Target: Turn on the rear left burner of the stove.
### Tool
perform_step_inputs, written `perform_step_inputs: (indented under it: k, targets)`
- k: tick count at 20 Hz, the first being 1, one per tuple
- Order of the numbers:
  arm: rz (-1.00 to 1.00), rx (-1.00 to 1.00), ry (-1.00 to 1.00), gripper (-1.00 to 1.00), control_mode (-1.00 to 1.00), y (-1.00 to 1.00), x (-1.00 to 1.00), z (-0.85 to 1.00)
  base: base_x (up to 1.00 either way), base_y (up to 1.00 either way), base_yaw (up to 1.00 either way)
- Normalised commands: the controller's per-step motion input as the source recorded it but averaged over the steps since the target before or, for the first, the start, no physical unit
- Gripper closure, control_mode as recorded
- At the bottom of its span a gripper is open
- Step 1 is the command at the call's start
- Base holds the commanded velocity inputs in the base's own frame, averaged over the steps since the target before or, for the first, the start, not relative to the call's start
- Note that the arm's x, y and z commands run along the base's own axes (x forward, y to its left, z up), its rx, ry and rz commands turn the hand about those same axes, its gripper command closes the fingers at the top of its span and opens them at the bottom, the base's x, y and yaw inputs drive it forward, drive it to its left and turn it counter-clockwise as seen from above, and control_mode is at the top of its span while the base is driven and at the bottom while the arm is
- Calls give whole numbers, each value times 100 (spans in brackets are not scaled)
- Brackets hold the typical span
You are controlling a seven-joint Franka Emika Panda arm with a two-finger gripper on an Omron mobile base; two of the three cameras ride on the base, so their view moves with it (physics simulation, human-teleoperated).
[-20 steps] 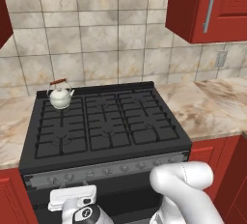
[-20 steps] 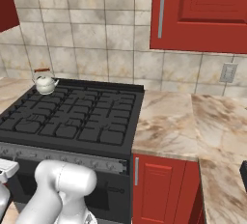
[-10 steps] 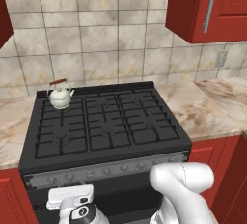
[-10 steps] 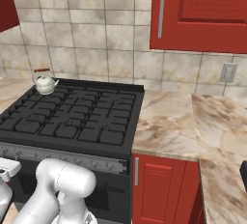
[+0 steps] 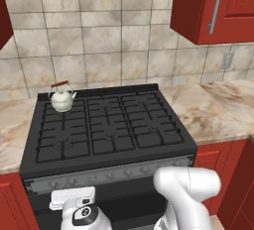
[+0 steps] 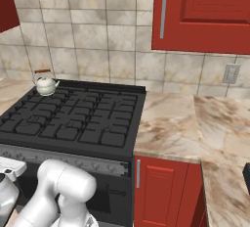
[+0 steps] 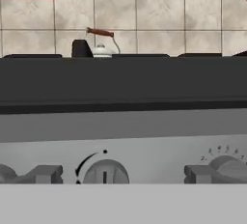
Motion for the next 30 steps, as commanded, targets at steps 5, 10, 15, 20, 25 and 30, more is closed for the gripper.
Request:
perform_step_inputs:
  k: [5,10,15,20,25,30]
  targets:
    - [0,0,0,-100,-100,18,20,-35,0,0,0]
    - [0,0,0,-100,-100,13,19,-25,0,0,0]
    - [0,2,0,-100,-100,15,19,-3,0,0,0]
    - [0,4,0,-100,-100,8,5,0,0,0,0]
    - [-3,2,0,-100,-100,0,0,4,0,0,0]
    - [-1,0,0,-100,-100,0,0,25,0,0,0]
